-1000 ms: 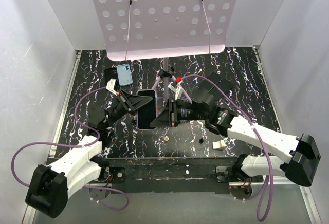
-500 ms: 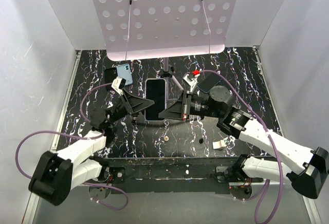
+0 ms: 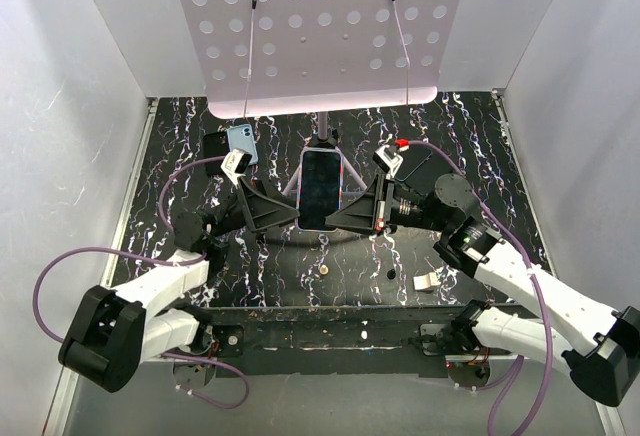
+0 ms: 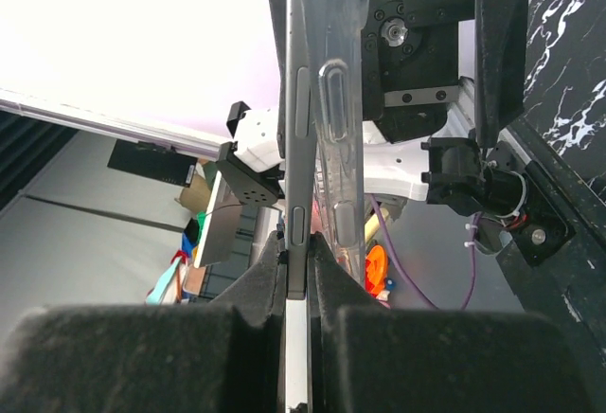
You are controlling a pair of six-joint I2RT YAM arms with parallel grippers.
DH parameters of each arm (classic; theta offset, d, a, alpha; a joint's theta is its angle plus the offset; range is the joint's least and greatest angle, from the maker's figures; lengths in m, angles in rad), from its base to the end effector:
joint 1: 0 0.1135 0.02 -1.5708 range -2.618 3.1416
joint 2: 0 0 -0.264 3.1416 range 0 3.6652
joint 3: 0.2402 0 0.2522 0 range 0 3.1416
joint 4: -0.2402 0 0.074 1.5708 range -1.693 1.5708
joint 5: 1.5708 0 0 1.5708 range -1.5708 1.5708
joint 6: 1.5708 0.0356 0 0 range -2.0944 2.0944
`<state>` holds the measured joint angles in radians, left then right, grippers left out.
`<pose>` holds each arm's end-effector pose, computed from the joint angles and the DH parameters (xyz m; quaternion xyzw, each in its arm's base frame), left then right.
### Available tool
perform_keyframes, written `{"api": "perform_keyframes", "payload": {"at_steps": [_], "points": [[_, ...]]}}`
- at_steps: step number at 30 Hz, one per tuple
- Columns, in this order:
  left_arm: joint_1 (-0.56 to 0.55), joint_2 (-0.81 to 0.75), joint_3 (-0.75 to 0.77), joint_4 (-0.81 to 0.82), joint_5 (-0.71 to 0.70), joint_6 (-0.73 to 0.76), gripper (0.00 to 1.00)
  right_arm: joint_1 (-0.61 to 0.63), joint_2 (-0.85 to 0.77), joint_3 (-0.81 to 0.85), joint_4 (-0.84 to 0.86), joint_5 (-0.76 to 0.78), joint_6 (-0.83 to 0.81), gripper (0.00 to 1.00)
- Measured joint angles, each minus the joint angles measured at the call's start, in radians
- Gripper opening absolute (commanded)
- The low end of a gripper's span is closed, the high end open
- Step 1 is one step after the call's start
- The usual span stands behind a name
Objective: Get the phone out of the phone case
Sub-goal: Remove the phone case from the phone.
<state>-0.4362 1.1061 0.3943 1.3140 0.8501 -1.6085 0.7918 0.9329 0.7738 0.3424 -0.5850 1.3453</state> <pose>0.1760 -0.1116 0.2902 0.0694 0.5552 -0.7881 0.2565 0.1378 0.1676 0.3649 -0.0460 0.6495 0.7340 0.1928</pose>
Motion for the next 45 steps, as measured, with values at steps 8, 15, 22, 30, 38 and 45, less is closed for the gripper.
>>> {"api": "perform_keyframes", "payload": {"at_steps": [8, 15, 22, 30, 38, 45], "points": [[0.0, -0.016, 0.006, 0.004, 0.029, 0.024, 0.72, -0.006, 0.002, -0.058, 0.103, -0.026, 0.093, 0.01], [-0.002, -0.037, 0.006, 0.004, 0.043, 0.035, 0.82, -0.006, 0.011, -0.094, 0.207, -0.04, 0.161, 0.01], [-0.005, -0.069, 0.006, 0.004, 0.064, 0.048, 0.8, -0.006, 0.014, -0.102, 0.308, -0.047, 0.208, 0.01], [-0.006, -0.073, 0.008, 0.008, 0.066, 0.051, 0.57, -0.009, 0.032, -0.103, 0.334, -0.055, 0.223, 0.01], [-0.016, -0.173, 0.064, -0.214, 0.061, 0.233, 0.26, 0.003, 0.043, -0.102, 0.327, -0.05, 0.2, 0.01], [-0.019, -0.301, 0.243, -0.919, -0.058, 0.581, 0.0, 0.013, 0.011, -0.036, 0.168, -0.026, 0.052, 0.01]]}}
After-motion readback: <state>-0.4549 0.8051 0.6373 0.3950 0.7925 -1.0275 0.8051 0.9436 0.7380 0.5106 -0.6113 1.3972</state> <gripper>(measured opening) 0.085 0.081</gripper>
